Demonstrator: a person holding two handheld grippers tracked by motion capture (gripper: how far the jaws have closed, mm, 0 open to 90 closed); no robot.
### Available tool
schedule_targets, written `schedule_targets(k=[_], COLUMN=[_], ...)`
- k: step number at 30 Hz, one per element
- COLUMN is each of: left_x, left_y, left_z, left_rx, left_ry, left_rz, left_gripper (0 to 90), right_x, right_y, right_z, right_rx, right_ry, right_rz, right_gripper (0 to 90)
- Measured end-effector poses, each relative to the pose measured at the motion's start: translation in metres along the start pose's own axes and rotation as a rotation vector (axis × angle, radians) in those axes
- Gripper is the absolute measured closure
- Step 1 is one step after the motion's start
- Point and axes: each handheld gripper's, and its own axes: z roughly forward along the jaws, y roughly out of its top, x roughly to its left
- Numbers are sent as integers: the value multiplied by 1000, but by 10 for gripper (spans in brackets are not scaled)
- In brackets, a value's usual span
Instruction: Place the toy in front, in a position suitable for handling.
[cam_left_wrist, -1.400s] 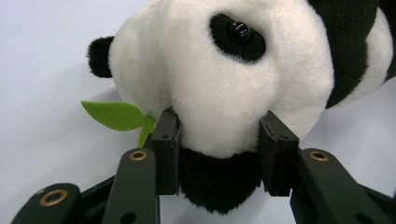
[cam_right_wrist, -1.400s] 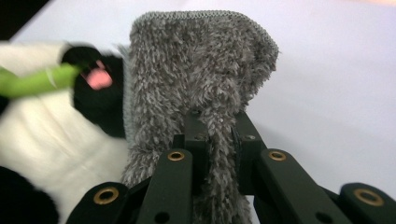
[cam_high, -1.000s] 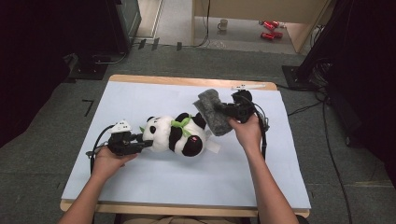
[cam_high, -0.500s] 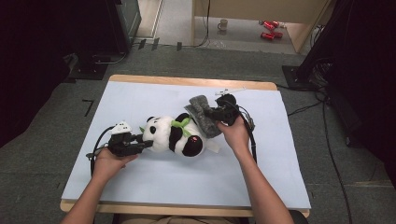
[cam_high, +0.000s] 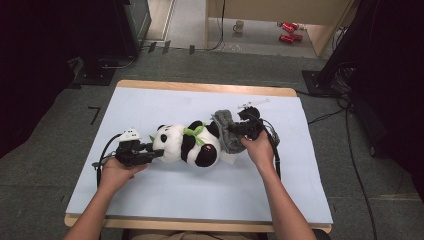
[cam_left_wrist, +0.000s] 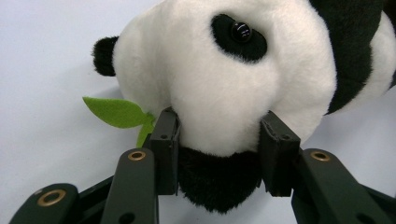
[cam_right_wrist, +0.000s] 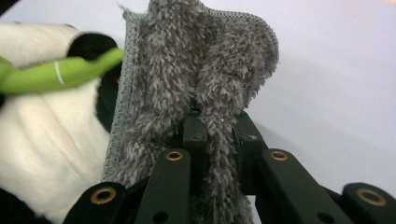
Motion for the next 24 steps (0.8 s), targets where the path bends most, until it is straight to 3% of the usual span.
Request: schedule_targets(k=[4,11,15,17,24], left_x=[1,4,4,3,1], left_y=[1,3,3,3,2], left_z=[0,1,0,0,0], left_rx=[6,11,11,12,10], left_ry=[-5,-20,-21,-18,-9], left_rz=[-5,-11,-6,-2,2], left_gripper=[564,563,561,561,560], right_x=[-7,-17,-3,1,33], right_y=[-4,-8,1,2,15], right_z=[-5,-32,-50,-52,-52], right_rx=[15,-55,-128,-139,-172], right_ry=[-13,-19,10,13,73], right_rz=[17,63,28,20,-66], right_gripper=[799,799,798,798,798])
